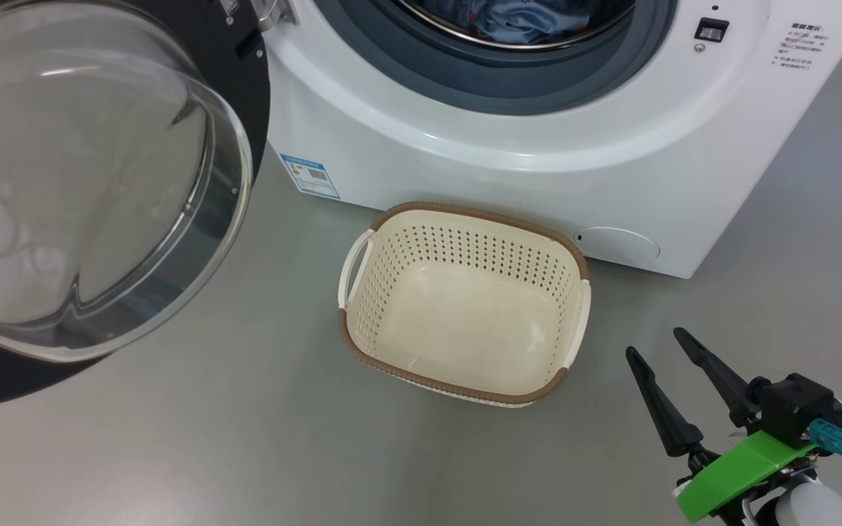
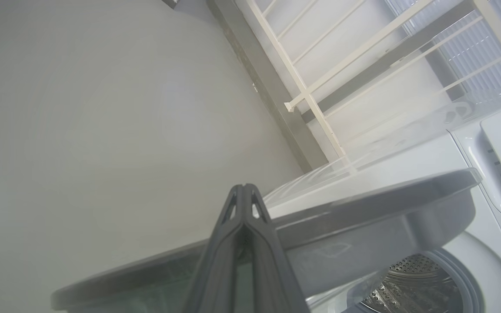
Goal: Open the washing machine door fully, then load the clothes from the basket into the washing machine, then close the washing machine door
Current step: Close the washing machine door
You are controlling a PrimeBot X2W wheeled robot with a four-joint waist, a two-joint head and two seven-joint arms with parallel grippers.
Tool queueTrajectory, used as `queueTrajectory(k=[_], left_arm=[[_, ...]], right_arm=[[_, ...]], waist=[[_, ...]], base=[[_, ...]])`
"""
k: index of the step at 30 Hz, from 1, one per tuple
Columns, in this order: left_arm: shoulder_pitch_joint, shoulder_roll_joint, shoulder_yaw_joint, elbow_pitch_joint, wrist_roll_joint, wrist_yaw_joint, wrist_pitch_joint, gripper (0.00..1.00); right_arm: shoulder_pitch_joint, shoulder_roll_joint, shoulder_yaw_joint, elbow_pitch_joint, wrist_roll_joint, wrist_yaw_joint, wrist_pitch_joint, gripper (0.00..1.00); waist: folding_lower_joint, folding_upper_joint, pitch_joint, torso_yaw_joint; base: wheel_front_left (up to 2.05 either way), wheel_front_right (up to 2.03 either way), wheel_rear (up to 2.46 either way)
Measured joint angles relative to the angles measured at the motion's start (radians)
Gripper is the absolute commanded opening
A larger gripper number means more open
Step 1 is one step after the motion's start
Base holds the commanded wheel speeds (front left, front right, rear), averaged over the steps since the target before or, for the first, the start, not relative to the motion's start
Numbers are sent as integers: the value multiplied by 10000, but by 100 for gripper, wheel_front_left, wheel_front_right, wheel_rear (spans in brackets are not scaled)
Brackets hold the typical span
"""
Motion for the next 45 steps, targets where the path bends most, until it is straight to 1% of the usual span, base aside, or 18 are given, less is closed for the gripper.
queueTrajectory(k=[14,33,38,43,45], left_arm=[[489,96,-477,-796,-395,2,759,0],[1466,314,-1250,-2757,-763,6,2165,0],[1642,274,-1484,-3315,-922,15,2468,0],[1662,-10,-1747,-3929,-1108,13,2876,0],[1671,-33,-1862,-4138,-1141,13,3007,0]], right_arm=[[-24,213,-25,23,0,0,0,100],[264,328,-242,58,2,0,0,100],[401,376,-268,58,2,0,0,100],[427,439,-270,59,2,0,0,100],[476,491,-284,58,2,0,0,100]], waist=[[0,0,-390,53],[0,0,-1027,197],[0,0,-1161,244],[0,0,-1305,220],[0,0,-1374,211]], base=[[0,0,0],[0,0,0],[0,0,0],[0,0,0],[0,0,0]])
